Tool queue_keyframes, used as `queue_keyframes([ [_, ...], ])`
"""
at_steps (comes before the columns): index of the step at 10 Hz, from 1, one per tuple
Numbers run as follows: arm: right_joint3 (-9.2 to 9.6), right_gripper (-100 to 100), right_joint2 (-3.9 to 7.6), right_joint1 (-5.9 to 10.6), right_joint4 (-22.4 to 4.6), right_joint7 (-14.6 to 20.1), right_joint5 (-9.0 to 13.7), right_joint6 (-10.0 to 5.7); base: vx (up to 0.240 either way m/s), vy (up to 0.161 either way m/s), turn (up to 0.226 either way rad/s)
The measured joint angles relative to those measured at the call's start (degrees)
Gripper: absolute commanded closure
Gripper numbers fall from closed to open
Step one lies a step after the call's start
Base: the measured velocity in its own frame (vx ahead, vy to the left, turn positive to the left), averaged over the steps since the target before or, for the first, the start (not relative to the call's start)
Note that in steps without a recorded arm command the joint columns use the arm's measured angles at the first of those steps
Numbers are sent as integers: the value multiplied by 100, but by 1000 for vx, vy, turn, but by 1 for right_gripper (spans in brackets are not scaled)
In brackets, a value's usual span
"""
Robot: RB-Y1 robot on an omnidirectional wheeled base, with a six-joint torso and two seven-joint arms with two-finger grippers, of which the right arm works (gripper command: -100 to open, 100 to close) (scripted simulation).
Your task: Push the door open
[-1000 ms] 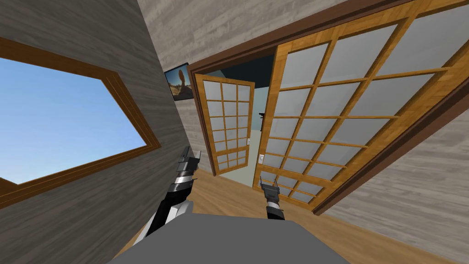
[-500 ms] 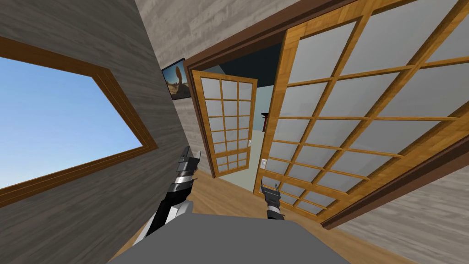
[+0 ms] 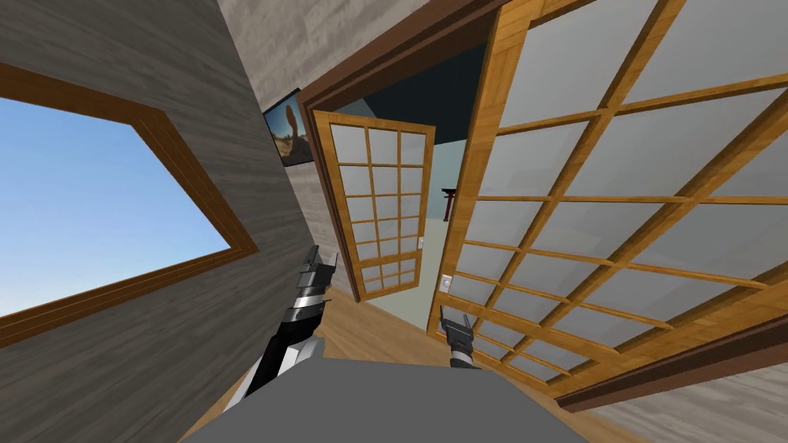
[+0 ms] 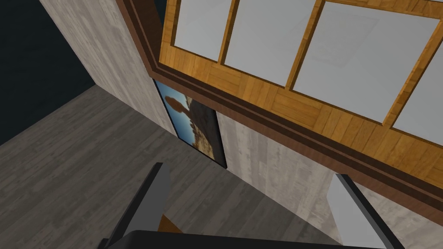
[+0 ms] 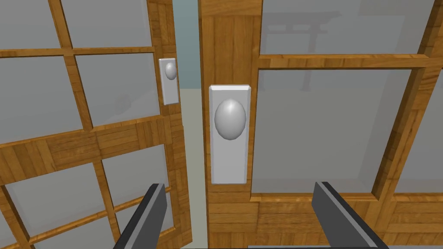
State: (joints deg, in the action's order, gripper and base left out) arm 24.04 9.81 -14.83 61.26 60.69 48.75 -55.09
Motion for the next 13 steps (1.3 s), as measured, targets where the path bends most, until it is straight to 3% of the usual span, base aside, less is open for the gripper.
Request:
queue_keyframes([
  [8, -164, -100, -47, 191, -190, 31, 31, 77, 178, -63, 21],
  [9, -160, 100, -52, 191, -188, 29, 27, 70, -16, 9, -3],
  [13, -163, 100, -45, 193, -196, 29, 31, 89, -15, 6, 2],
])
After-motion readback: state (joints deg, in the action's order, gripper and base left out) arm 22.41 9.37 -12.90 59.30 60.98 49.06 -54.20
